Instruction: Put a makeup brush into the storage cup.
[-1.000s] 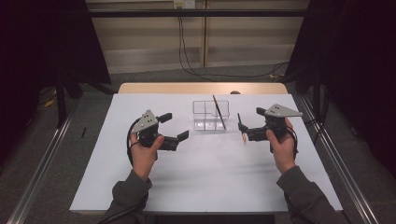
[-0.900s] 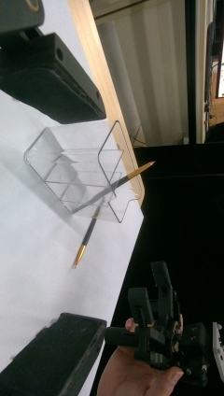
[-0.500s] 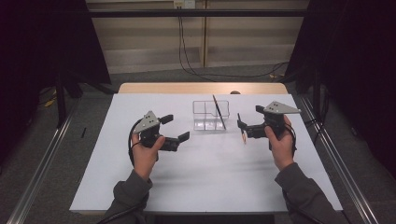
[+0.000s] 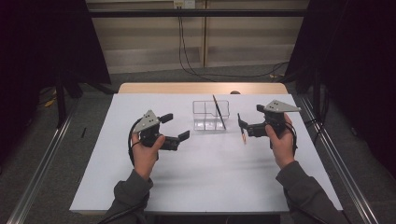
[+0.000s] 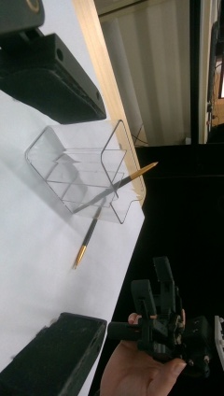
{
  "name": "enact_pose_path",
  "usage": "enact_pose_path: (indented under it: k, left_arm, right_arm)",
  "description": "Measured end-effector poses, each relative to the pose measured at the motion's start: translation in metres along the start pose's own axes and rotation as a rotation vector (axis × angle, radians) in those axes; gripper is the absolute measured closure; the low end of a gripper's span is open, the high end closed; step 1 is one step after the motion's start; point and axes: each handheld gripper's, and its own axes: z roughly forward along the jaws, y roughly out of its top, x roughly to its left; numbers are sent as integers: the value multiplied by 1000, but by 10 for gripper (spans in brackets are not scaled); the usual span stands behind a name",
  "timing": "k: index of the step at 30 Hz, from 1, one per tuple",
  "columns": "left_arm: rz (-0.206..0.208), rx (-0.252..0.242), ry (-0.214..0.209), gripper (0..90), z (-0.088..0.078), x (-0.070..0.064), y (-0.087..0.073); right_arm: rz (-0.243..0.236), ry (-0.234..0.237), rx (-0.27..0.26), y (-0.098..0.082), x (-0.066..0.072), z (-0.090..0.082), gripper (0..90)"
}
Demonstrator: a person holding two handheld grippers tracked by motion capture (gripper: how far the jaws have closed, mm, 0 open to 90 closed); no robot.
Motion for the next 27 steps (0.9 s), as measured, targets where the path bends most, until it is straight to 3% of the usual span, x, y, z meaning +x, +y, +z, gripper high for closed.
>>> enact_pose_path:
  k: [6,14,17,20,25,27]
  left_arm:
    - [6,8,-14,19,5,1,-2]
    - [0,-1,-14,19,7,2,-1]
    - [-4,5,-3,19,5,2,-1]
    - [-5,-7,3,19,2,4,1]
    - [-2,-23,-13,19,4,3,3]
    - [-6,-22,0,19,6,3,4]
  right_arm:
    - [16,-14,-2,-1,-6,2,0]
    - [50,-30,37,-8,-14,11,4]
    - [39,-31,54,-8,-16,12,3]
    - [68,-22,69,-6,-18,14,4]
    - [53,-36,79,-5,-19,15,4]
    - [60,-44,81,-4,-20,15,4]
